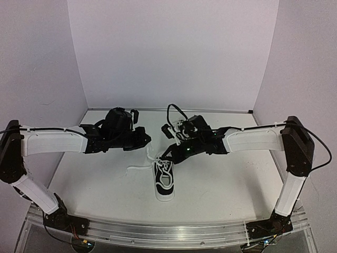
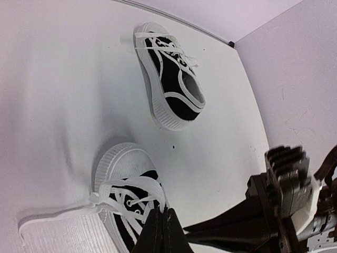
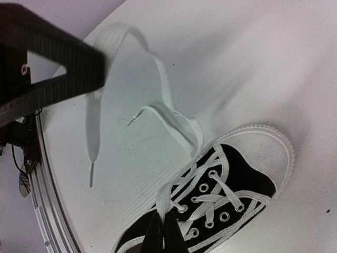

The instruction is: Tie the shoes

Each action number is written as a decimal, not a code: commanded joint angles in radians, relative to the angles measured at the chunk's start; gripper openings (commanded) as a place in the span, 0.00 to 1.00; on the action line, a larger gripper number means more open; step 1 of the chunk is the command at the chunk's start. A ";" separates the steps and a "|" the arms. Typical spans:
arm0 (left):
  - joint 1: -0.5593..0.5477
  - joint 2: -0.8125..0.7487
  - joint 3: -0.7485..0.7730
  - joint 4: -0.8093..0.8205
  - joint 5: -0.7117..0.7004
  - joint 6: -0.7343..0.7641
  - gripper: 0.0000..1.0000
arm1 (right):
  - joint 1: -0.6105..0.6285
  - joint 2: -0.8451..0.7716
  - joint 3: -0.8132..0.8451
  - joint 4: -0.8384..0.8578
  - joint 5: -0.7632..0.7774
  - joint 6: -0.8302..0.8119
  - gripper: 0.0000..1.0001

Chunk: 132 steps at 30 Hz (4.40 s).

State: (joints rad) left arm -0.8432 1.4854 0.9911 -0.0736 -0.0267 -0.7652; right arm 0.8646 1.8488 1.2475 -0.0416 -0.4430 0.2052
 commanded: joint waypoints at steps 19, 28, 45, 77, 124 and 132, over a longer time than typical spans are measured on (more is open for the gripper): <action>0.024 0.224 0.085 0.173 0.181 -0.039 0.00 | 0.013 -0.079 -0.070 0.103 0.004 -0.069 0.00; 0.001 0.171 -0.024 0.213 0.334 -0.076 0.00 | 0.013 -0.089 -0.074 0.105 0.033 -0.079 0.06; -0.025 0.177 -0.052 0.253 0.444 -0.144 0.00 | 0.012 -0.249 -0.227 0.052 0.071 0.065 0.60; -0.025 0.173 -0.063 0.300 0.449 -0.159 0.00 | 0.084 -0.069 -0.146 0.076 0.034 0.173 0.36; 0.040 0.420 0.139 -0.385 -0.065 0.650 0.00 | 0.083 -0.262 -0.299 -0.009 0.126 0.212 0.00; 0.144 0.047 -0.049 -0.298 -0.125 0.340 0.00 | 0.082 -0.347 -0.412 -0.008 0.172 0.272 0.00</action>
State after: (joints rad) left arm -0.7617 1.7367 0.9833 -0.3946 -0.0820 -0.2365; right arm 0.9470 1.5726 0.8833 -0.0521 -0.3097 0.4341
